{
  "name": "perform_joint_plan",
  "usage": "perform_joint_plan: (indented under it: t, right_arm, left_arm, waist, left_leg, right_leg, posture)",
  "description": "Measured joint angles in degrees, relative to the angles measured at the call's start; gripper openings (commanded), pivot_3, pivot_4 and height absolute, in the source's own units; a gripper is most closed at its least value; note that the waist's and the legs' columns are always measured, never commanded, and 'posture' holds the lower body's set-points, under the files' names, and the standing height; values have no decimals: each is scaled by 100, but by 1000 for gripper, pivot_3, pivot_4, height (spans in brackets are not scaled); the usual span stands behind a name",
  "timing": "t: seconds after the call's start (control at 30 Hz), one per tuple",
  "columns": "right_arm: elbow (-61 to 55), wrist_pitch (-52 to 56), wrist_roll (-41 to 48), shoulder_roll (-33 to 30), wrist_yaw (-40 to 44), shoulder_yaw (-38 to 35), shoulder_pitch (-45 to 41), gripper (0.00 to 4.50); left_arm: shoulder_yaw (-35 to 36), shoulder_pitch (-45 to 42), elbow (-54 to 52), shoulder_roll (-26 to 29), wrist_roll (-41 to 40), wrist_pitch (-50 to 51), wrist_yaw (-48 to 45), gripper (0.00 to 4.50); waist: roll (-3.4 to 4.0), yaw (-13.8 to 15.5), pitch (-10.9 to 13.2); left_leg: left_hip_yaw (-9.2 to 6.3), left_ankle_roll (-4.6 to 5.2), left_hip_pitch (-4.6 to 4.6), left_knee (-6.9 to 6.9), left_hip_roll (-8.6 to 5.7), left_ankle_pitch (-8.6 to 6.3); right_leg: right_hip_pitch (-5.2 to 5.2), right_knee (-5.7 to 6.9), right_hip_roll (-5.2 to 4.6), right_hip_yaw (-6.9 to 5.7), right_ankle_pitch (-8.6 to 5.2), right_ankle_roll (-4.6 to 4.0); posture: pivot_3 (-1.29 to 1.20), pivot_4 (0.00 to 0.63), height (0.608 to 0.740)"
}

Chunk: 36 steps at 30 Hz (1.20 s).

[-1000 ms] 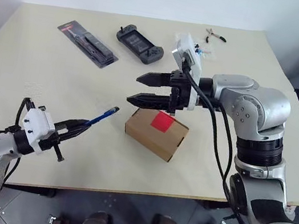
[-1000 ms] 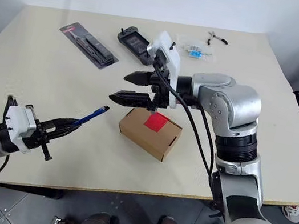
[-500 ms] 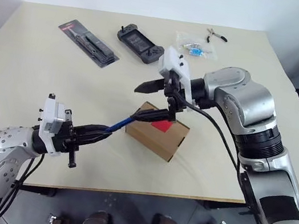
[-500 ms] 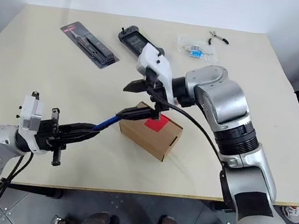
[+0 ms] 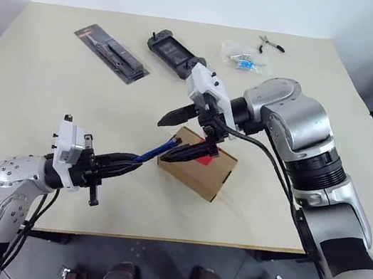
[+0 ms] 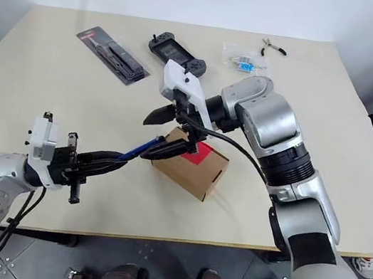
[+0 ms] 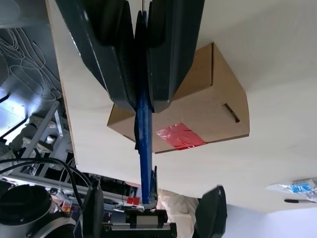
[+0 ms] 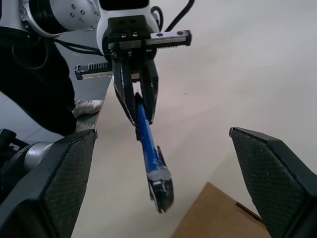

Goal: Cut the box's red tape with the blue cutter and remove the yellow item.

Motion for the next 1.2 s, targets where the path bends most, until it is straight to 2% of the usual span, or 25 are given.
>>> perform_joint_plan:
  t: [0.3, 0.33, 0.4, 0.73, 0.77, 1.2]
  right_arm:
    - [180, -24, -122, 318, -82, 65, 0, 4462]
    - [180, -26, -126, 329, -82, 66, 0, 4294]
    - [184, -45, -202, 331, -72, 95, 0, 3869]
    - [188, -161, -330, 329, 73, 198, 10, 448]
    - [189, -184, -328, 325, 126, 205, 21, 209]
    - [200, -381, -357, 322, 161, 204, 41, 156]
  left_arm:
    - [-98, -86, -1, -152, 97, -15, 68, 371]
    - [-99, -85, 0, -156, 101, -15, 70, 371]
    - [-99, -85, -1, -156, 106, -15, 83, 371]
    - [-89, -97, 25, -159, 158, -16, 153, 371]
    - [-89, -96, 31, -159, 176, -16, 136, 371]
    - [-90, -122, 49, -159, 202, -27, 111, 371]
  waist:
    - [0, -5, 0]
    - [0, -5, 0]
    - [0, -5, 0]
    - [0, -7, 0]
    - [0, -7, 0]
    - [0, -7, 0]
  left_leg:
    - [0, 0, 0, -1, 0, 0]
    - [-1, 0, 0, -1, 0, 0]
    - [-1, 0, 0, 0, 0, 0]
    - [0, 0, 0, 0, 0, 0]
    - [0, 0, 0, 0, 0, 0]
    - [0, 0, 0, 1, 0, 0]
  right_leg:
    - [-1, 2, 0, 0, 0, 0]
    - [-1, 2, 0, -1, 0, 0]
    - [-1, 2, 0, -1, 0, 0]
    - [-1, 2, 0, -1, 0, 0]
    - [-1, 2, 0, -1, 0, 0]
    - [-1, 3, 0, -1, 0, 0]
  posture:
    - [0, 150, 740]
    - [0, 150, 740]
    - [0, 150, 740]
    - [0, 150, 740]
    - [0, 150, 740]
    - [0, 150, 740]
